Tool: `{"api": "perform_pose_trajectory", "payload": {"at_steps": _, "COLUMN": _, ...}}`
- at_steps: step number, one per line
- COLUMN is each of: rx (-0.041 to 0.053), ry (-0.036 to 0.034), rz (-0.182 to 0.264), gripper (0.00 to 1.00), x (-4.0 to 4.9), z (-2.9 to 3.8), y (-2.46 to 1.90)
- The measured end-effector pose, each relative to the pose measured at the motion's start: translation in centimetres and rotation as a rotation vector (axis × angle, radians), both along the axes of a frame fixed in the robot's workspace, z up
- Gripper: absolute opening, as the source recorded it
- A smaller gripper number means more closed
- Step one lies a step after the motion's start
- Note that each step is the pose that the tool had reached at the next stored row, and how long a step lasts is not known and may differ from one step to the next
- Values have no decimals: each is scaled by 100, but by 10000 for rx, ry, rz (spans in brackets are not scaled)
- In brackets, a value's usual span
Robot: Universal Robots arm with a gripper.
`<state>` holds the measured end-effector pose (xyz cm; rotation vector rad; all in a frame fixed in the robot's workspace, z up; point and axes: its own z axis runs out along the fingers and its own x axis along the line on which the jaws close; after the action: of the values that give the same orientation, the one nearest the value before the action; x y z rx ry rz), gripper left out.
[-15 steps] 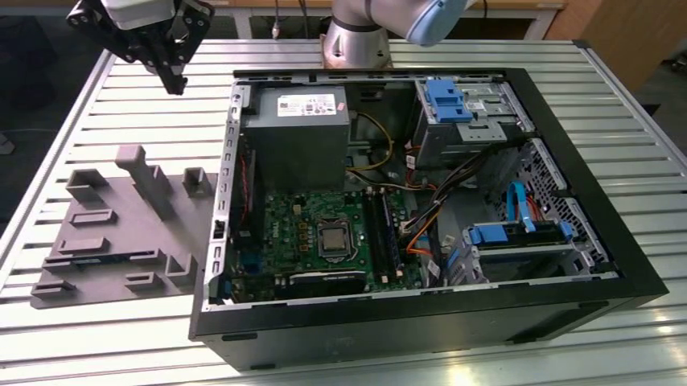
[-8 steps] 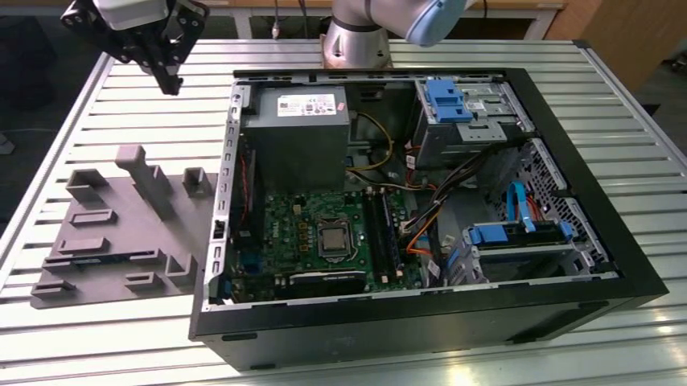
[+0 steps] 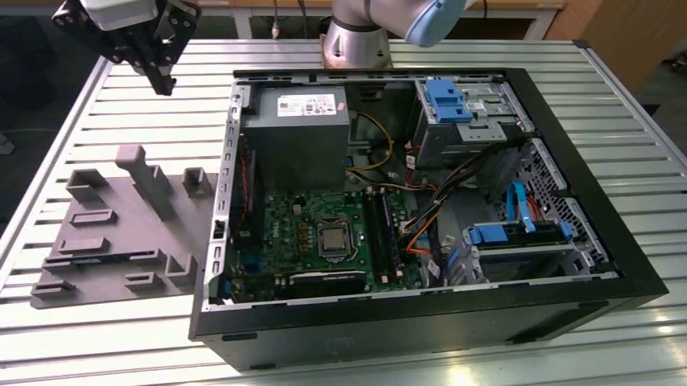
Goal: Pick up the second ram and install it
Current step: 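Reach for the second ram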
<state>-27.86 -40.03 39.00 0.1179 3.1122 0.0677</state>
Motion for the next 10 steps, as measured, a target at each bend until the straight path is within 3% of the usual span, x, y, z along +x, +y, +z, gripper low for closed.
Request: {"api": "perform_pose_trajectory", "payload": {"at_steps": 10, "rx": 0, "ry": 0, "rz": 0, "gripper": 11, "x": -83, "z": -3, "y": 0}}
